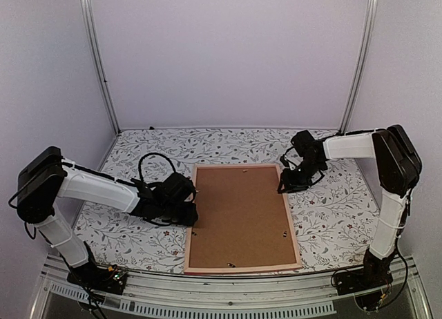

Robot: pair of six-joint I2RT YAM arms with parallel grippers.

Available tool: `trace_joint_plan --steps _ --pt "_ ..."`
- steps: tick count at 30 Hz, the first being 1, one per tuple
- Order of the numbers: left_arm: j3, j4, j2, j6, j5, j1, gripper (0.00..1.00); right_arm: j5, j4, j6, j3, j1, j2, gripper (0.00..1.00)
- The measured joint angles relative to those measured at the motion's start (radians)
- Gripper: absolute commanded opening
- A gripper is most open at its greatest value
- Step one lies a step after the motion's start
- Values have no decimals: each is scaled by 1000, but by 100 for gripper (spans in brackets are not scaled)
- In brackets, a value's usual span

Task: Put the photo into the frame
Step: Press the fastener onto the backboard.

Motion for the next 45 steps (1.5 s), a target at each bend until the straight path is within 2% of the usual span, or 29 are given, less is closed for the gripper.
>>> trace_joint_plan --steps 9,26,45 --pt "0 2 5 3 0 0 35 0 5 16 0 2 11 40" --pt "0 3 6 4 0 0 35 -3 34 71 0 1 17 43" --pt "0 7 10 4 1 0 35 -53 48 63 -2 -29 28 32"
